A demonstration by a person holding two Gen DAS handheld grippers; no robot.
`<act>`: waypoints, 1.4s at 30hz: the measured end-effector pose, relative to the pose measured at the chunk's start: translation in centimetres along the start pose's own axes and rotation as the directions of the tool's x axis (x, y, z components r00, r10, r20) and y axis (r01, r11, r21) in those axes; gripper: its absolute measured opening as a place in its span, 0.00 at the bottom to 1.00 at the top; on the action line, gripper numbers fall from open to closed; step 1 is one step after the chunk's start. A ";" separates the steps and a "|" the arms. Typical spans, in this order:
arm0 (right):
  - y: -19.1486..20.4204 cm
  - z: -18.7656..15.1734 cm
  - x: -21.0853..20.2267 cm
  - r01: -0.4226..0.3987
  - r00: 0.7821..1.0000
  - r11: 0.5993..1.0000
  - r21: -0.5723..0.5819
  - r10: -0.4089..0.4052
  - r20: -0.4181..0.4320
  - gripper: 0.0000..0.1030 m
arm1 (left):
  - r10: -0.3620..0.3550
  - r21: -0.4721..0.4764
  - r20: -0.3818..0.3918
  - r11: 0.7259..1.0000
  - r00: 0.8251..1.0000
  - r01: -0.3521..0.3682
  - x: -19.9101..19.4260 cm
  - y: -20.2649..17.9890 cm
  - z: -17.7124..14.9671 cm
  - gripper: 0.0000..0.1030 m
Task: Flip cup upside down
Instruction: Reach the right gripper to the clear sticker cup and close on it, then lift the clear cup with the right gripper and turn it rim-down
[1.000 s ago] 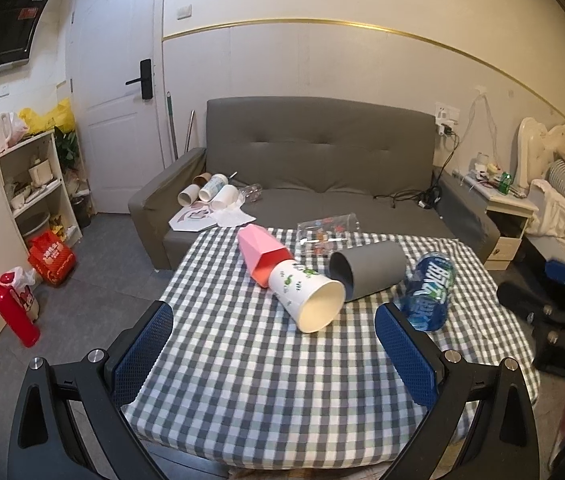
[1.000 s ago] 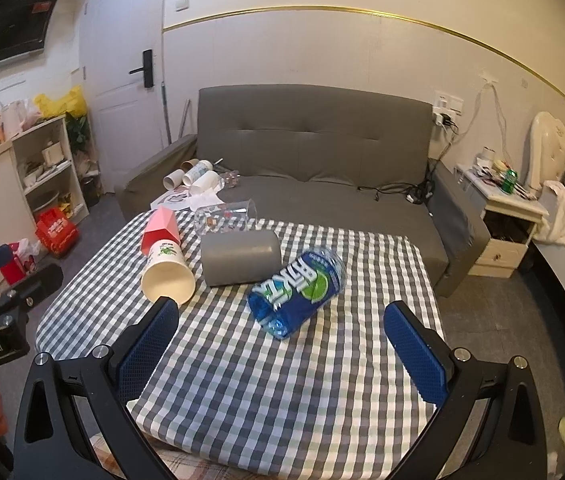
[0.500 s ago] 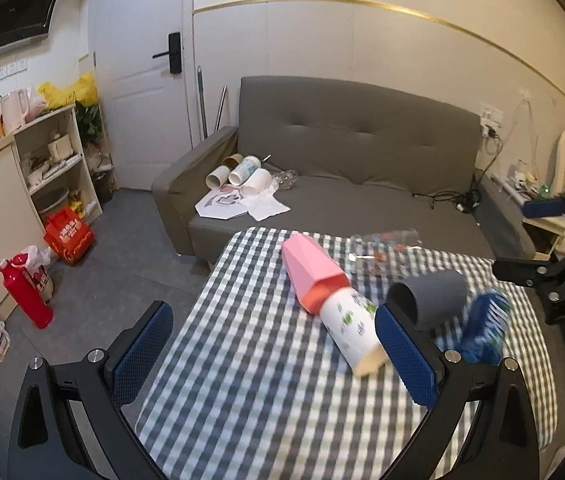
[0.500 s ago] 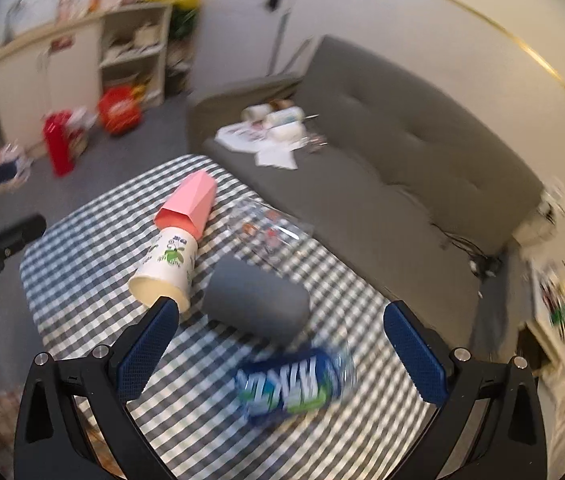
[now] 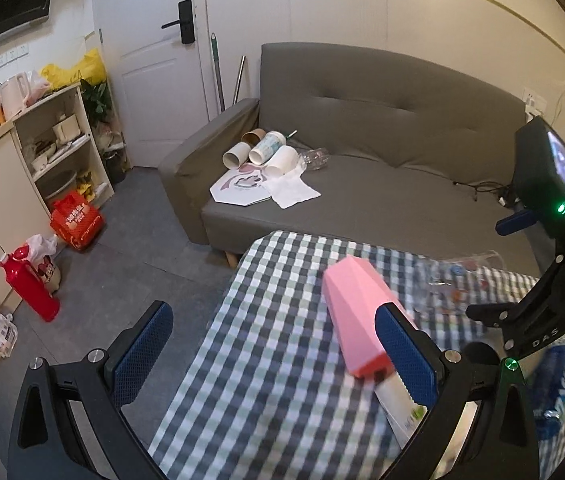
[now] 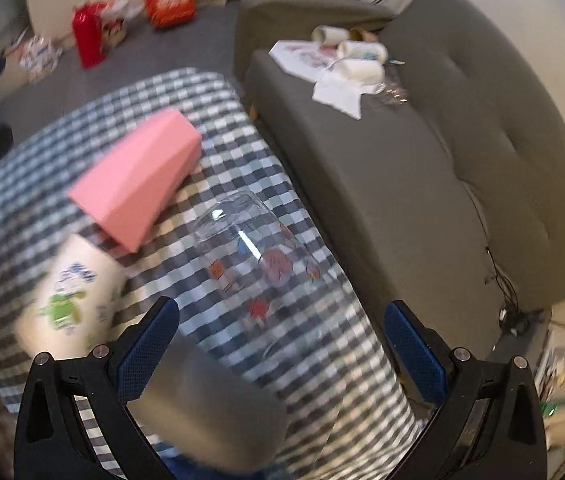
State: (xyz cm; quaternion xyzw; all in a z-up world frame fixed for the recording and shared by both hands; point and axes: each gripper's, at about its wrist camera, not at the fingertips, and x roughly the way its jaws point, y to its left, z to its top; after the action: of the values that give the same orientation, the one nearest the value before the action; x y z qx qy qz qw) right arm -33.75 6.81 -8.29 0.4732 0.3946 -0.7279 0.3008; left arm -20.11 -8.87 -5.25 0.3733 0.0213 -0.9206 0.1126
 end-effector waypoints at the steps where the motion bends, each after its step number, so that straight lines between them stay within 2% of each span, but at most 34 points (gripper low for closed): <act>1: 0.1 0.3 0.6 0.005 1.000 1.000 -0.016 -0.005 -0.007 1.00 | 0.004 0.003 -0.001 1.000 1.000 -0.004 0.4 0.0 0.0 1.00; 9: -0.1 1.8 5.5 -0.046 0.996 0.996 -0.073 0.040 -0.086 0.98 | -0.006 0.007 -0.028 1.000 1.000 0.006 2.7 -0.1 -0.8 1.00; 11: 0.0 1.8 6.2 -0.068 0.993 0.995 -0.078 0.060 -0.103 0.93 | 0.007 0.009 -0.028 1.000 1.000 -0.007 2.9 0.0 -1.2 1.00; 13: 0.2 1.8 6.4 -0.087 0.991 0.993 -0.075 0.078 -0.112 0.91 | 0.007 0.004 -0.032 1.000 0.999 -0.007 3.0 0.1 -1.3 1.00; 16: 0.2 1.9 6.3 -0.085 0.991 0.994 -0.070 0.077 -0.106 0.84 | 0.006 -0.008 -0.036 1.000 0.999 -0.007 2.8 0.5 -1.4 1.00; 19: 0.1 1.7 5.6 -0.089 0.991 0.995 -0.051 0.083 -0.104 0.81 | 0.005 -0.015 -0.029 1.000 1.000 -0.005 2.0 0.8 -1.3 1.00; 21: 0.1 1.4 4.5 -0.067 0.994 0.997 -0.038 0.063 -0.091 0.78 | 0.004 -0.017 -0.022 1.000 1.000 -0.005 1.4 0.8 -1.0 1.00; 23: -0.3 1.2 2.7 -0.051 0.996 0.999 0.005 0.051 -0.067 0.69 | 0.000 -0.022 -0.008 1.000 1.000 0.000 0.3 0.8 -0.7 1.00; 26: -0.9 0.9 -0.1 -0.043 0.998 0.997 0.069 0.046 -0.037 0.65 | -0.013 -0.028 0.014 1.000 1.000 0.013 -1.5 0.7 -0.3 1.00; 33: -0.5 -1.3 -8.0 -0.014 0.999 0.987 0.160 0.009 0.032 0.64 | -0.030 -0.039 0.087 0.999 0.996 0.034 -7.2 1.1 0.8 1.00; 39: 2.8 -4.5 -15.5 0.007 0.993 0.969 0.248 -0.036 0.115 0.64 | -0.038 -0.024 0.120 0.999 0.992 0.041 -11.8 1.1 0.2 1.00; 42: 5.2 -6.9 -18.0 0.017 0.987 0.939 0.343 -0.071 0.146 0.64 | -0.041 -0.016 0.106 0.999 0.993 0.043 -13.0 1.2 -1.0 1.00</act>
State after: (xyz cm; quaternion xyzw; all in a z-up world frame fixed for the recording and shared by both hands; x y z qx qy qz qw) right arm -19.80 11.22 5.19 0.4506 0.2485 -0.8266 0.2279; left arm -10.13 -7.44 3.06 0.3224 0.0317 -0.9410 0.0976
